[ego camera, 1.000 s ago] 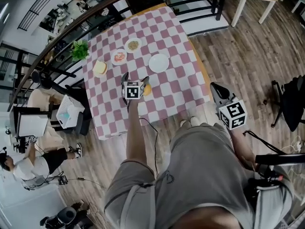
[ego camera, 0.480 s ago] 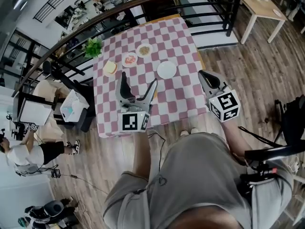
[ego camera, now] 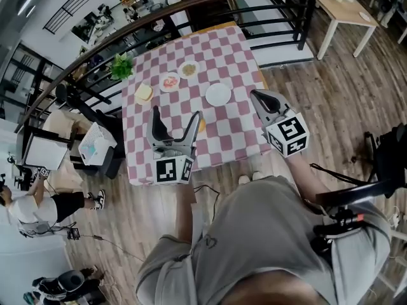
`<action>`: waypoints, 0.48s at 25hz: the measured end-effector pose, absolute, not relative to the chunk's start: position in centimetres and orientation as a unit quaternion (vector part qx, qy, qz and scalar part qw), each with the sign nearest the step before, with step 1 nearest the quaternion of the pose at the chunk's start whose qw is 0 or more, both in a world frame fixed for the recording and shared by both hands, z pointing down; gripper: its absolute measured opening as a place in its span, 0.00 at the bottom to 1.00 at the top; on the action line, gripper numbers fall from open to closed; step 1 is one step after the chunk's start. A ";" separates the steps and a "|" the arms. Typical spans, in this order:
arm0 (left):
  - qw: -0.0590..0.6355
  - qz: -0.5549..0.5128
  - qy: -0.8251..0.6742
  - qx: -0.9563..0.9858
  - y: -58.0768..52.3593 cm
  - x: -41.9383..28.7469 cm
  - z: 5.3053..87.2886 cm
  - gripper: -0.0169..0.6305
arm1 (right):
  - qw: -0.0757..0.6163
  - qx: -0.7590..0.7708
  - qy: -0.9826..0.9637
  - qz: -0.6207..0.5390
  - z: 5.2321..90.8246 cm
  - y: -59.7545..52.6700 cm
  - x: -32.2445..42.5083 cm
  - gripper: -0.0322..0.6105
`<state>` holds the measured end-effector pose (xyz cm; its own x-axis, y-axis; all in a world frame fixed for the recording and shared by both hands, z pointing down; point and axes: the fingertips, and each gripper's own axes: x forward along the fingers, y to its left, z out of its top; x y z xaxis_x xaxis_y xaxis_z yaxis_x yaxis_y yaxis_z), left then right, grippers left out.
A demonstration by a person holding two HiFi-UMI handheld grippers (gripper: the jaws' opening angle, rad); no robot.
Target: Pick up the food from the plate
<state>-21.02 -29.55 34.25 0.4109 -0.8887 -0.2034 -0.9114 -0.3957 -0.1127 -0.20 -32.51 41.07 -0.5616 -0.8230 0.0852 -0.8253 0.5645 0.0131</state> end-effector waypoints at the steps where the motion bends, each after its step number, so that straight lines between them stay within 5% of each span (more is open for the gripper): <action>1: 0.103 0.050 0.540 -0.834 -29.5 -21.0 34.5 0.79 | 0.041 0.468 -0.883 0.015 41.1 -32.4 0.0 0.07; 2: 0.104 0.044 0.540 -0.834 -29.3 -20.9 34.8 0.78 | 0.042 0.470 -0.882 0.015 41.1 -32.3 0.2 0.07; 4: 0.104 0.042 0.536 -0.836 -28.9 -20.8 35.1 0.04 | 0.042 0.472 -0.880 0.012 41.1 -32.0 0.5 0.07; 12: 0.091 0.030 0.515 -0.852 -29.2 -18.8 36.3 0.04 | 0.041 0.464 -0.885 0.007 40.5 -31.7 1.0 0.07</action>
